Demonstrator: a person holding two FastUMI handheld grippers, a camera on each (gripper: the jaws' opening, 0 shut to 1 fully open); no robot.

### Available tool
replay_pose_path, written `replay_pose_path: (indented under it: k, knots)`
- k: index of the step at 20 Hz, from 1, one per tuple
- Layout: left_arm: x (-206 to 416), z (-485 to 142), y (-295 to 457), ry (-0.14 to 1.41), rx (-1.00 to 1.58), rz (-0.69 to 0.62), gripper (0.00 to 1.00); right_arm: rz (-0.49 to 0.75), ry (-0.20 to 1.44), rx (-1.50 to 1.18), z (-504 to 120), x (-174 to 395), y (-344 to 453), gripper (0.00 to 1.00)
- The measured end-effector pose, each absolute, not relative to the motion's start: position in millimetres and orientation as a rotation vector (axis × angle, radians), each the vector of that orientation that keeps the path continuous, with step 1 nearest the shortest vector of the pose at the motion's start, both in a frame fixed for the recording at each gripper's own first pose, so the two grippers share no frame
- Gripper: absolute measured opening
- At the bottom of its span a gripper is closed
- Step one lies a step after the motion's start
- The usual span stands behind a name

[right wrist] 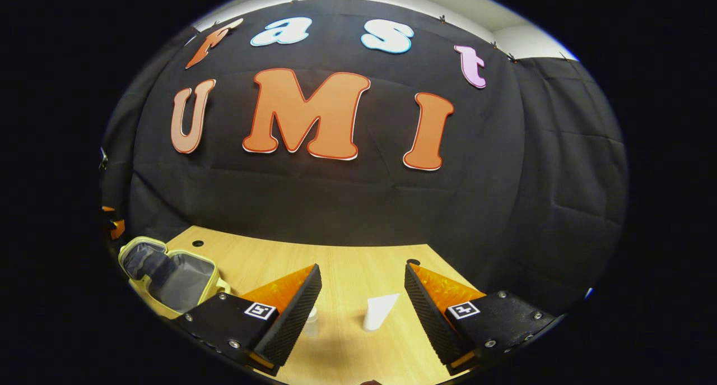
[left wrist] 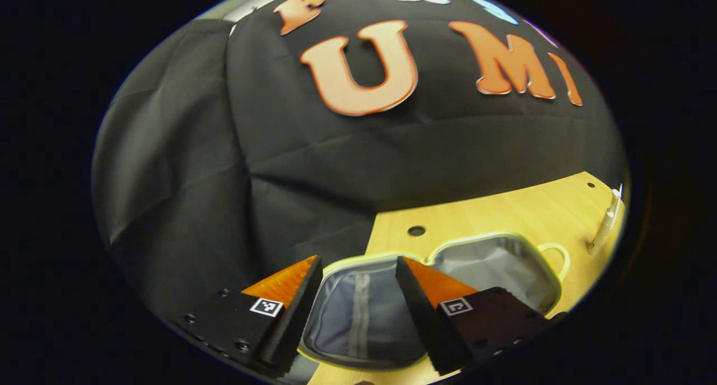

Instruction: First open the suitcase, pack the skin care products into it, and then close the suitcase.

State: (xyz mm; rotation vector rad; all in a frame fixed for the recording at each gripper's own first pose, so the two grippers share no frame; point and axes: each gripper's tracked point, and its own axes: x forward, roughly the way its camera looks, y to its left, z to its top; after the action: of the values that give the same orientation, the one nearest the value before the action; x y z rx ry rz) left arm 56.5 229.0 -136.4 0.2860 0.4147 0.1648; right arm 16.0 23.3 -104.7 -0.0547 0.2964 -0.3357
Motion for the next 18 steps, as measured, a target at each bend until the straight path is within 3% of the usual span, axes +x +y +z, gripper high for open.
replay_pose_path:
  k: [3, 9, 18]
  knots:
    - [58, -112, 157, 0.339, 0.284, 0.082, 0.98, -0.295, 0.277, -0.078, -104, 16, 4, 0.95]
    - [46, -79, 26, 0.259, 0.277, 0.026, 0.99, -0.171, 0.252, -0.09, -111, 23, -22, 0.96]
    - [24, -108, -165, 0.284, 0.239, -0.163, 0.99, -0.04, 0.317, -0.039, -158, 15, -51, 0.96]
